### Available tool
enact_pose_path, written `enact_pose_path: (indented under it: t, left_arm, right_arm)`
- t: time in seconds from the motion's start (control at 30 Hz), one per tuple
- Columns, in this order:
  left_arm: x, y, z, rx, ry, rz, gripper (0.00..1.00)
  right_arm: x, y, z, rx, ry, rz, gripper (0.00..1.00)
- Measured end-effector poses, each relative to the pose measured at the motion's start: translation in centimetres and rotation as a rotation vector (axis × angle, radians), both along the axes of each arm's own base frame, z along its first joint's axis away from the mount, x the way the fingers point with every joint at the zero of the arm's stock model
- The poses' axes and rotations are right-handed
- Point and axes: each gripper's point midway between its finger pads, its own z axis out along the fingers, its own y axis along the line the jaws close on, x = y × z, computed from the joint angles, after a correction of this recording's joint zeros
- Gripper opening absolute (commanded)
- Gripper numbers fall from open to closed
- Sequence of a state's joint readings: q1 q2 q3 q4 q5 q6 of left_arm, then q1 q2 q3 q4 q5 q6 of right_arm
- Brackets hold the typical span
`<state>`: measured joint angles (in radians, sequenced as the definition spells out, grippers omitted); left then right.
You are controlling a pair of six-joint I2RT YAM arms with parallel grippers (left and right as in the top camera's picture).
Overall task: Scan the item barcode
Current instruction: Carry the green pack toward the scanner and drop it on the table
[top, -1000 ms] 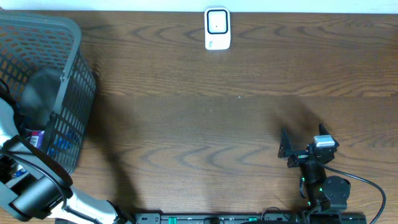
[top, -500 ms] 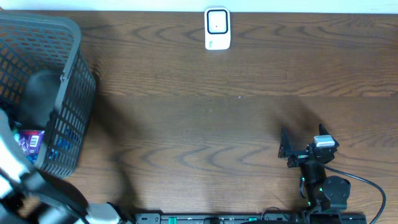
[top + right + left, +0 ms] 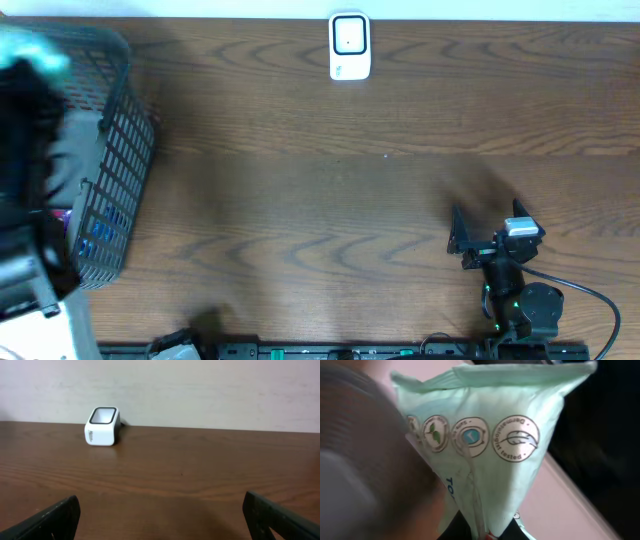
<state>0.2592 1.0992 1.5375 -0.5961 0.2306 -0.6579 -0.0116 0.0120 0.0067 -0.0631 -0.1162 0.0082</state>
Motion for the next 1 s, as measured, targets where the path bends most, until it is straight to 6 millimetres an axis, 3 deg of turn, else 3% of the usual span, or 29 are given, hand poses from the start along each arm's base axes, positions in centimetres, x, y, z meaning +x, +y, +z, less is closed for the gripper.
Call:
enact_pose_path:
  t: [0.07,0.17,0.3,0.53,0.63,0.8,0.83,0.9,0.93,1.0]
  left_arm:
    - [1.3,-4.7,-1.2,0.039,0.043,-0.152,0.07]
    - [3.0,-11.9,-5.0,0.146,0.158,-0.355,0.07]
    - [4.7,-18.2,-10.8,0.305,0.311,-0.5,0.07]
    - [7.6,-25.3,-22.7,0.485,0.565,-0.63,0.07]
    - [8.4,-27.4,-28.1,0.526,0.658,-0.664,0.07]
    - [8.4,-29.5,-34.4,0.533,0.767,-0.683,0.08]
    - [8.3,-29.9,-35.1,0.529,0.779,-0.683,0.14]
    - [8.1,-30.5,-35.9,0.52,0.791,-0.683,0.47]
    - [7.9,-30.8,-36.1,0.52,0.794,-0.686,0.68]
    - [7.7,-31.3,-36.1,0.518,0.788,-0.693,0.8]
  right_arm:
    - [0.0,0.0,0.0,0.0,0.0,0.0,0.99]
    - [0.0,0.0,0.0,0.0,0.0,0.0,0.99]
    - [0.0,0.0,0.0,0.0,0.0,0.0,0.99]
    - [0.0,0.0,0.0,0.0,0.0,0.0,0.99]
    - [0.0,0.0,0.0,0.0,0.0,0.0,0.99]
    - [0.0,0.0,0.0,0.0,0.0,0.0,0.99]
    - [0.0,0.0,0.0,0.0,0.0,0.0,0.99]
    - [0.0,0.0,0.0,0.0,0.0,0.0,0.99]
    - [0.0,0.0,0.0,0.0,0.0,0.0,0.99]
    - [0.0,0.0,0.0,0.0,0.0,0.0,0.99]
